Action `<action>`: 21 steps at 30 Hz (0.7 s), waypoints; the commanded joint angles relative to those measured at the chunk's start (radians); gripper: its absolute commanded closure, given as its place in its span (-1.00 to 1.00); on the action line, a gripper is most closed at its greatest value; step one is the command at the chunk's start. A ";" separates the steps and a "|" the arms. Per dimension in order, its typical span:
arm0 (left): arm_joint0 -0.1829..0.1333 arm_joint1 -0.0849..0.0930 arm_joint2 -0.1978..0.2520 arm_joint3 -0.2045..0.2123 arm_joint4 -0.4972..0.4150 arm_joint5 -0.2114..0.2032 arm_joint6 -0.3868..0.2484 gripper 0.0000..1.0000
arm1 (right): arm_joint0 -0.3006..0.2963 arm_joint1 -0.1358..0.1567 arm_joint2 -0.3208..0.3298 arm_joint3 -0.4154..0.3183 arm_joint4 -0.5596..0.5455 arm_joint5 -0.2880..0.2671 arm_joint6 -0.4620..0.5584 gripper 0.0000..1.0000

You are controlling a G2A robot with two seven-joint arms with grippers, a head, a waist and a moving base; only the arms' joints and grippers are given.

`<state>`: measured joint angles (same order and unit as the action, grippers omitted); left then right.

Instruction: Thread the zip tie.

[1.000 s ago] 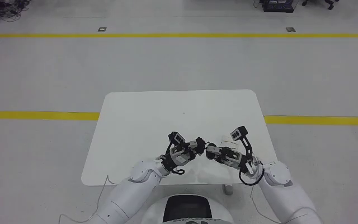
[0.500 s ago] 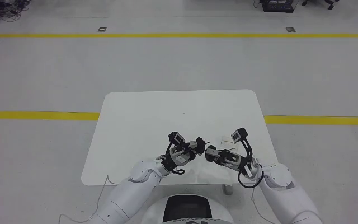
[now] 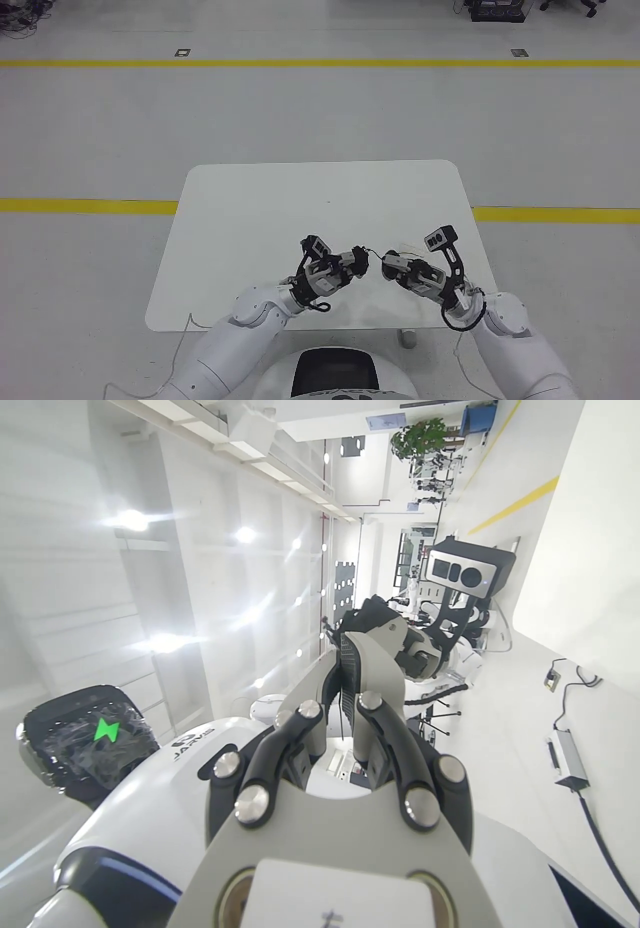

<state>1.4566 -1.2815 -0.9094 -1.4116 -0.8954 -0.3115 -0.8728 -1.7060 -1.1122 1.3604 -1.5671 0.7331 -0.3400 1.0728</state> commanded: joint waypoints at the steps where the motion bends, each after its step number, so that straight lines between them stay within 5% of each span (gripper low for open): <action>1: 0.001 0.002 0.002 -0.003 0.013 0.005 0.005 1.00 | -0.001 0.000 0.007 0.004 0.020 0.000 0.008 1.00; 16: -0.003 0.007 0.014 -0.008 0.023 0.020 0.020 1.00 | 0.004 0.003 0.006 0.015 -0.003 0.010 0.016 1.00; 21: -0.007 0.009 0.003 -0.016 0.014 -0.002 0.029 1.00 | 0.001 0.013 0.012 0.020 -0.172 0.004 -0.002 1.00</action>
<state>1.4508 -1.2733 -0.9052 -1.4253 -0.8812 -0.3142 -0.8438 -1.7024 -1.1018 1.3749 -1.5444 0.6242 -0.3368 1.0773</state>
